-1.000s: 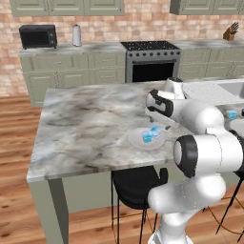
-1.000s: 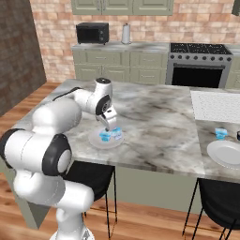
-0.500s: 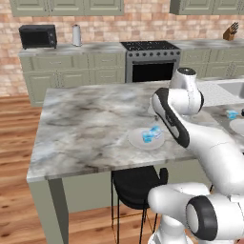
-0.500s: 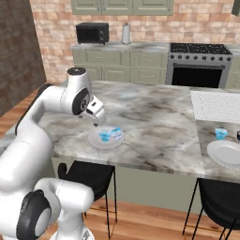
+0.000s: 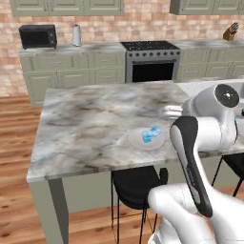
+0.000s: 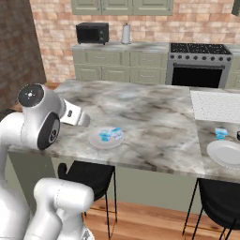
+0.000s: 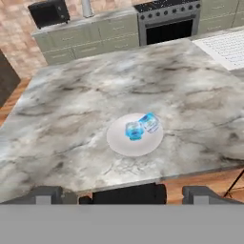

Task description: Place two yogurt containers on each plate.

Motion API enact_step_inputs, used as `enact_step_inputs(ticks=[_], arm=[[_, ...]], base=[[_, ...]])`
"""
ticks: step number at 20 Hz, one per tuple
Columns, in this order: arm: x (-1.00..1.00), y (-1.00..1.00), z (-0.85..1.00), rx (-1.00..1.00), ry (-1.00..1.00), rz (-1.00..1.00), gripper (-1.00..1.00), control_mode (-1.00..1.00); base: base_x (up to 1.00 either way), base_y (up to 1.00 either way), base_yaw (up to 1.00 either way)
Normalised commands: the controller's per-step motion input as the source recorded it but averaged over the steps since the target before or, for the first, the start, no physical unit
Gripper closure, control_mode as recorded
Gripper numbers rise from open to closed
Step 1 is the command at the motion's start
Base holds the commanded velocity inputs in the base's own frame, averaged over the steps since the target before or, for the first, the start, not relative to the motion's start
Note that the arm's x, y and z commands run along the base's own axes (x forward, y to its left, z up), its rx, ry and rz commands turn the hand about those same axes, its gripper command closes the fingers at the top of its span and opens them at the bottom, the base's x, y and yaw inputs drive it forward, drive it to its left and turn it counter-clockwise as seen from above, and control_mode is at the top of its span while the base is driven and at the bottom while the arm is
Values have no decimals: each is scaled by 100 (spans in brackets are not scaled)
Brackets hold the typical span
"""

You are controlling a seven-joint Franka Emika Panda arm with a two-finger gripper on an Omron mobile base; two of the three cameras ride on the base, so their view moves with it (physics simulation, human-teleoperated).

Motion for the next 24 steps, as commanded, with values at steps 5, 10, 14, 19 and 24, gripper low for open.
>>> enact_step_inputs(ticks=[5, 10, 14, 19, 24], arm=[[-18, -1, 18, 0, -9, 2, -100, 100], [0, 0, 0, 0, 0, 0, -100, 100], [0, 0, 0, 0, 0, 0, -100, 100], [0, 0, 0, 0, 0, 0, -100, 100], [0, 0, 0, 0, 0, 0, -100, 100]], base=[[-67, -54, 3], [-55, -100, 0], [14, -86, 0], [91, 27, -9], [80, -28, -3]])
